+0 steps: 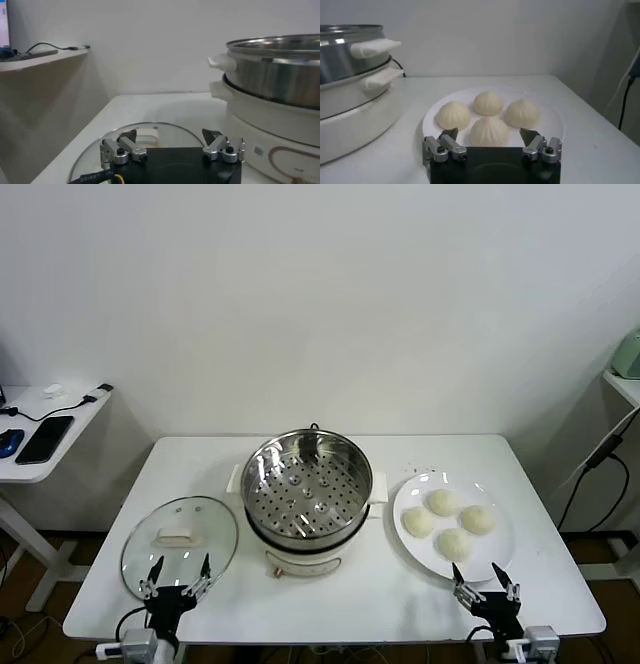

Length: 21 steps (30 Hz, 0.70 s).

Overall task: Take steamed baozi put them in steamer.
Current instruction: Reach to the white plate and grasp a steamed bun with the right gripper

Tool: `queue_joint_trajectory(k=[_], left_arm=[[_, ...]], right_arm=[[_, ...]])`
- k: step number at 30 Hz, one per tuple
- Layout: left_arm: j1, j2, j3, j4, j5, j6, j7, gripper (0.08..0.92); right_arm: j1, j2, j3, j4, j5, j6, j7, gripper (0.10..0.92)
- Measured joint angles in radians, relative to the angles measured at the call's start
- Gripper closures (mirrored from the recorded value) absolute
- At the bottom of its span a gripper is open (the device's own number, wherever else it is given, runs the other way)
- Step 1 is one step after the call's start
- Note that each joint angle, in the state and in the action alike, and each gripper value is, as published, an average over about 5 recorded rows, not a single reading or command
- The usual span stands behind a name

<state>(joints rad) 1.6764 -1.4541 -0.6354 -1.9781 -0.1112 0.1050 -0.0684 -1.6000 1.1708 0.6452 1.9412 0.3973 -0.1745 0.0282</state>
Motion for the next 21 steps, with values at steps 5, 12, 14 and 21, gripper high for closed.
queue_joint_trajectory(k=[5,12,14,21], left_arm=[[-0.001,0.003,0.000,-0.004,-0.002,0.001,0.001,0.177],[-0.009,0.004,0.001,-0.018,-0.002,0.007,0.003,0.177],[-0.011,0.004,0.000,-0.021,-0.002,0.008,0.004,0.177],[-0.001,0.003,-0.002,-0.029,-0.002,0.001,0.004,0.177]], right_arm=[[0.115,-0.085,-0.012,-0.027,0.023,-0.055,-0.012,0.203],[0.425,-0.318,-0.174,-0.150,0.022,-0.154,-0.125,0.203],[0.539,-0.394,-0.264,-0.197,0.010,-0.164,-0.195,0.203],[0.996,-0.591,-0.702,-0.392,-0.056,-0.073,-0.555,0.203]])
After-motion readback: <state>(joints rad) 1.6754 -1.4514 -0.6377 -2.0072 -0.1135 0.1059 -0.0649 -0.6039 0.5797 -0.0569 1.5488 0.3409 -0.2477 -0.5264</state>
